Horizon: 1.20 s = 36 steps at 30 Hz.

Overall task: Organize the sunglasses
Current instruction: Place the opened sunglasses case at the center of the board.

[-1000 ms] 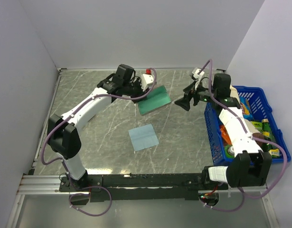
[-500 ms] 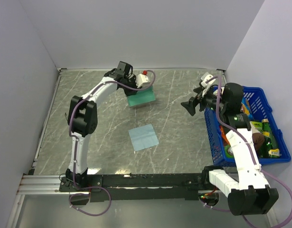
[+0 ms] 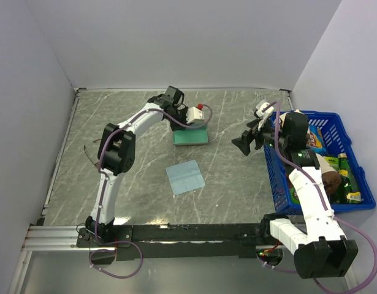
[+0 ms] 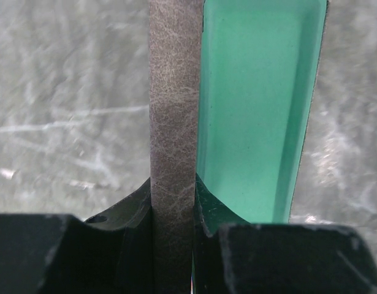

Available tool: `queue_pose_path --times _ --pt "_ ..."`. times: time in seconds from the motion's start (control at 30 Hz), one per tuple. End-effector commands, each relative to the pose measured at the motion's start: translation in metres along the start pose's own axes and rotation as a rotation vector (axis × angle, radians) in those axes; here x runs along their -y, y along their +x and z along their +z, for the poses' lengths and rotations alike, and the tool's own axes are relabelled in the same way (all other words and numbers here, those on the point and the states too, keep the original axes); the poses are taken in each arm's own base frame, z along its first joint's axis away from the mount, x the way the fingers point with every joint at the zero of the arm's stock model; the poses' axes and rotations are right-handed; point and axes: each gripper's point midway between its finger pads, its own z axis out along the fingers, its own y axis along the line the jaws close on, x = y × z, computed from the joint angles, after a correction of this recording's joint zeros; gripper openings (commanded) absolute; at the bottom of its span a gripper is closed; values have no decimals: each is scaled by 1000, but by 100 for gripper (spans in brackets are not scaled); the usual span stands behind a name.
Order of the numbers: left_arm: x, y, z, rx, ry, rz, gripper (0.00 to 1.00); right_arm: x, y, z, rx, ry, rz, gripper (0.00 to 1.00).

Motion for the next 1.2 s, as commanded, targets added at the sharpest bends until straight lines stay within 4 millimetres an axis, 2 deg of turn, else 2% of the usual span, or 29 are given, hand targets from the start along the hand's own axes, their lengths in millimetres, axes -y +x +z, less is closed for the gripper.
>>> queue_pose_path --times 0.0,0.3,0.6,0.63,0.67,0.77,0.8,0.83,0.87,0.97,1.0,1.07,1.17 --pt "2 -23 -6 56 -6 75 19 0 -6 -1 33 -3 -30 100" --pt "2 -11 0 11 -19 90 22 -3 -4 0 32 -21 -23 100" --pt "3 -5 1 -10 -27 80 34 -3 -3 1 31 -22 -29 100" --pt "2 -6 0 -10 -32 77 36 -3 -3 1 30 -21 -28 100" --pt "1 -6 -1 -12 -38 76 45 -3 -3 1 30 -22 -30 100" --pt "-3 -8 -3 -10 -58 69 61 -3 -3 0 31 -24 -29 100" --pt "-4 -9 -4 -7 -61 67 64 -4 -4 0 33 -26 -31 100" --pt "-6 -13 -8 -2 -73 64 68 -4 -4 0 33 -28 -33 100" --pt "-8 -15 -11 0 -86 62 77 -5 -4 0 35 -30 -38 100" --pt "-15 -25 -28 24 -121 50 90 -9 -4 -1 35 -48 -48 100" --pt "-18 -32 -39 40 -137 48 94 -10 -4 0 32 -55 -51 100" --pt "-21 -38 -53 57 -161 28 96 -12 -3 1 22 -67 -51 100" --pt "-23 -51 -83 90 -221 -12 96 -14 -1 6 6 -83 -60 100"
